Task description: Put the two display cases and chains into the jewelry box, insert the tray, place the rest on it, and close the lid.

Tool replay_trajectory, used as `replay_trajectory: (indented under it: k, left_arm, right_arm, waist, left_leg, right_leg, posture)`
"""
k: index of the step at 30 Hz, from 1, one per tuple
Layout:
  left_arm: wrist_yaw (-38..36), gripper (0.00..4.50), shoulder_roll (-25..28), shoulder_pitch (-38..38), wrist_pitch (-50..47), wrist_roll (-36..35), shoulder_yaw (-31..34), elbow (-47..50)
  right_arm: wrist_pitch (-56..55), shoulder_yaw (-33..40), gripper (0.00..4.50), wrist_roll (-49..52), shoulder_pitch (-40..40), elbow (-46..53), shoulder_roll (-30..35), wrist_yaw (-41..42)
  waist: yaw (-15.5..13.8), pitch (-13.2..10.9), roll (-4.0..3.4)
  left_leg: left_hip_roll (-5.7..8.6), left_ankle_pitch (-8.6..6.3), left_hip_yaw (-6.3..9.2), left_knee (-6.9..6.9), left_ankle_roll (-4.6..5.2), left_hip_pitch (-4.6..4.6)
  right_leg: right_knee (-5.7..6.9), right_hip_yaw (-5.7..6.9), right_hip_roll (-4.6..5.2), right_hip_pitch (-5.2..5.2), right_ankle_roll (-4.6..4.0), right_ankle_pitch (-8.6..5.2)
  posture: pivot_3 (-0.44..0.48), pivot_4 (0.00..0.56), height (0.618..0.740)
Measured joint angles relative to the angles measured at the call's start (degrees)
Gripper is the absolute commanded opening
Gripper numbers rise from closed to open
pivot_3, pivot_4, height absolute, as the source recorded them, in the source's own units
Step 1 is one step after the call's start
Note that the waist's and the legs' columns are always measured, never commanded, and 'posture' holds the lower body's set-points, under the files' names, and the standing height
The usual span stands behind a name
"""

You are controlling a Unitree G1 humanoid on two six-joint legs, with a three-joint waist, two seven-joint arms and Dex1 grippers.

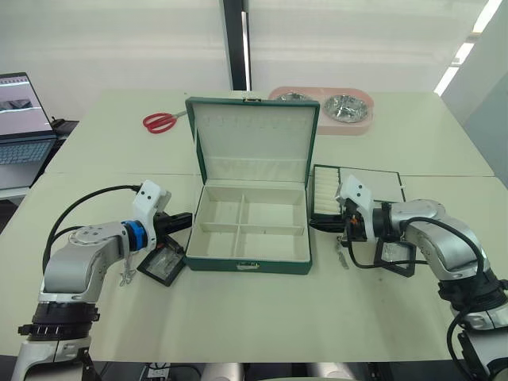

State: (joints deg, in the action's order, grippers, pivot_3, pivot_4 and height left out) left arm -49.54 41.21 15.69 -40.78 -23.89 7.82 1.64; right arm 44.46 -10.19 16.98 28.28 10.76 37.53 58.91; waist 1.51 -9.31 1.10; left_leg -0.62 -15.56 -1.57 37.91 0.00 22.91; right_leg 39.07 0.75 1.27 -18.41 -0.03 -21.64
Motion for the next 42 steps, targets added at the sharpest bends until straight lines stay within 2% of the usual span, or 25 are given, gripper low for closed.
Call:
replay_trajectory:
  k: [6,14,18,23,28,32,36,42]
  left_arm:
    - [-0.92,0.00,1.11,-0.78,0.44,-0.25,0.19,-0.11]
    - [-4.27,0.00,6.36,-3.26,6.40,-0.39,6.27,-4.66]
    - [-7.87,0.00,8.75,-6.14,12.34,-1.25,11.50,-7.23]
    - [-10.56,0.00,12.22,-10.86,19.17,-1.53,21.12,-14.59]
    - [-12.28,0.00,13.09,-14.54,22.35,-1.48,24.55,-20.45]
    - [-13.87,0.00,13.10,-18.03,23.00,-2.09,27.00,-20.96]
    - [-15.92,0.90,13.41,-23.35,22.42,-2.79,30.09,-22.65]
    - [-20.18,2.79,15.41,-30.76,22.28,-2.50,31.88,-27.59]
  right_arm:
    - [-1.88,0.00,0.04,0.11,-0.86,-0.67,1.75,0.36]
    - [-10.85,5.61,0.04,0.06,-5.80,0.15,5.44,0.68]
    - [-13.04,11.18,0.04,1.48,-9.66,2.38,8.35,0.84]
    - [-15.43,21.69,0.04,2.41,-16.61,3.04,14.18,1.07]
    - [-17.77,28.20,0.04,2.15,-23.83,3.15,17.84,1.79]
    - [-20.20,33.04,0.04,1.82,-30.71,3.95,18.42,2.46]
    - [-21.03,39.49,0.00,1.81,-37.99,4.78,18.54,3.62]
    - [-20.68,46.48,1.36,2.08,-46.25,3.04,19.70,7.52]
  waist:
    - [0.00,-0.01,0.01]
    - [0.01,-0.05,0.00]
    - [0.00,-0.08,0.02]
    - [0.02,-0.09,0.00]
    - [0.04,-0.09,0.00]
    - [0.04,-0.09,0.01]
    - [0.08,-0.09,0.01]
    - [0.16,-0.09,0.02]
  left_leg:
    - [0.00,0.00,0.01,0.00,0.00,0.00]
    - [-0.01,-0.01,0.01,-0.01,0.01,-0.01]
    - [-0.02,-0.01,0.01,-0.05,0.01,0.00]
    - [-0.03,-0.02,-0.01,-0.07,0.03,-0.05]
    - [-0.04,-0.03,0.01,-0.08,0.04,-0.05]
    - [-0.04,-0.03,-0.01,-0.08,0.05,-0.04]
    - [-0.05,-0.03,-0.01,-0.09,0.05,-0.07]
    - [-0.07,-0.04,0.00,-0.12,0.06,-0.11]
  right_leg:
    - [0.00,0.00,0.00,0.00,0.00,0.00]
    - [0.00,0.00,0.00,0.00,0.00,0.00]
    - [-0.03,0.01,0.00,-0.02,0.00,0.00]
    - [-0.05,0.00,0.01,0.00,0.00,0.00]
    - [-0.03,0.01,0.02,0.01,0.00,0.00]
    - [-0.04,0.00,0.01,0.01,0.00,0.00]
    - [-0.03,0.00,0.01,0.02,0.00,0.00]
    - [-0.04,-0.01,0.02,0.04,-0.01,-0.01]
  posture:
    - [0.000,0.150,0.740]
    - [0.000,0.150,0.740]
    - [0.000,0.150,0.740]
    - [0.000,0.150,0.740]
    - [0.000,0.150,0.740]
    - [0.000,0.150,0.740]
    - [0.000,0.150,0.740]
    - [0.000,0.150,0.740]
